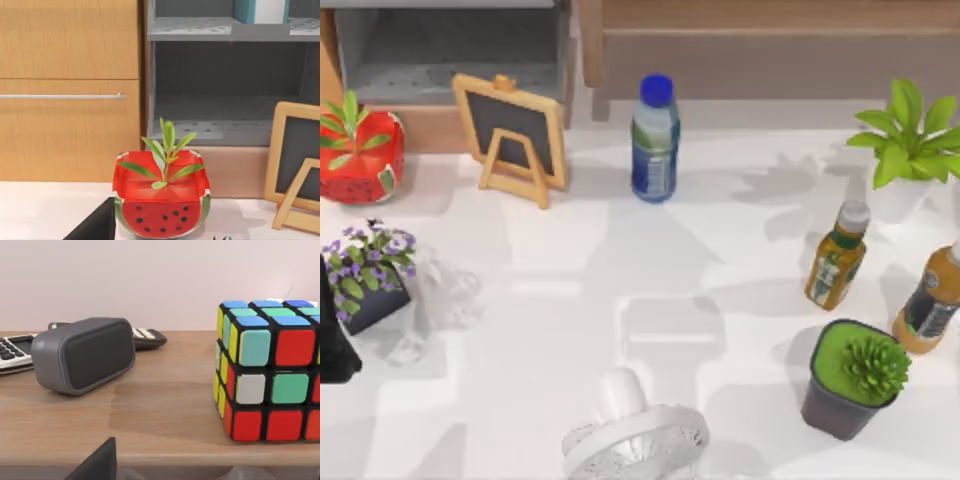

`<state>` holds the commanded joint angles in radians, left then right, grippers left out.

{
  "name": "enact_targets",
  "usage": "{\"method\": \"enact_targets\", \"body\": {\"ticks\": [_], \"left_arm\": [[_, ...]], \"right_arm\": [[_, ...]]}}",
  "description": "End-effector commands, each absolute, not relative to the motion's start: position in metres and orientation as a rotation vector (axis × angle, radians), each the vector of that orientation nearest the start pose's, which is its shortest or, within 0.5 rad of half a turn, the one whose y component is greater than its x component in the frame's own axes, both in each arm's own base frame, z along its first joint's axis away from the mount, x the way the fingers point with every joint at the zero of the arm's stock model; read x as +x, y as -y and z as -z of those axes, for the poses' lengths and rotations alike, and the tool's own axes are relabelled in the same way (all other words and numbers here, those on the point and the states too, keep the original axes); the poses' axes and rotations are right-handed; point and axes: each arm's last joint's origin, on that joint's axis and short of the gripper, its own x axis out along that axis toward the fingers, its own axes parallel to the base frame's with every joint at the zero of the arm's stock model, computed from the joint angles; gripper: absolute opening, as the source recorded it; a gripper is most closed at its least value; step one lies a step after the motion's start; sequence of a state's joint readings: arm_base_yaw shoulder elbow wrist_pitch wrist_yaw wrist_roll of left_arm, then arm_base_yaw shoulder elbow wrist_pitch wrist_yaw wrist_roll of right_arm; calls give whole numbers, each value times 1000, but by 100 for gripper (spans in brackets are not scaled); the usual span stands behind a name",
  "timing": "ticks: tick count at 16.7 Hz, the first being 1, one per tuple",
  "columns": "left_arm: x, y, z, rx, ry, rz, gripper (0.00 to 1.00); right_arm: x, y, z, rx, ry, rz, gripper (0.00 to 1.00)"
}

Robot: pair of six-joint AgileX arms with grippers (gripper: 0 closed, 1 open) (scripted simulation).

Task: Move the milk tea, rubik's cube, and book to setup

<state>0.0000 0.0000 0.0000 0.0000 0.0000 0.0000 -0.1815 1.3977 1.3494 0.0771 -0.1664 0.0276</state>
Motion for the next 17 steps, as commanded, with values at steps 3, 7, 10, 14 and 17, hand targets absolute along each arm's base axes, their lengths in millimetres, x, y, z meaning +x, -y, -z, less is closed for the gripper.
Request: {"method": "enact_targets", "body": {"ticks": [3,7,10,14,17], "left_arm": [[106,1,-160,0,0,0,100],[106,1,-160,0,0,0,100],[106,1,-160,0,0,0,100],[106,1,-160,0,0,0,100],[106,1,-160,0,0,0,100]], "right_arm": [[263,33,-391,3,12,6,100],[181,15,-334,-10,-5,6,100],[137,8,-276,-16,-10,4,100],[110,3,-204,-12,-2,2,100],[106,2,-170,-4,-1,0,100]]}}
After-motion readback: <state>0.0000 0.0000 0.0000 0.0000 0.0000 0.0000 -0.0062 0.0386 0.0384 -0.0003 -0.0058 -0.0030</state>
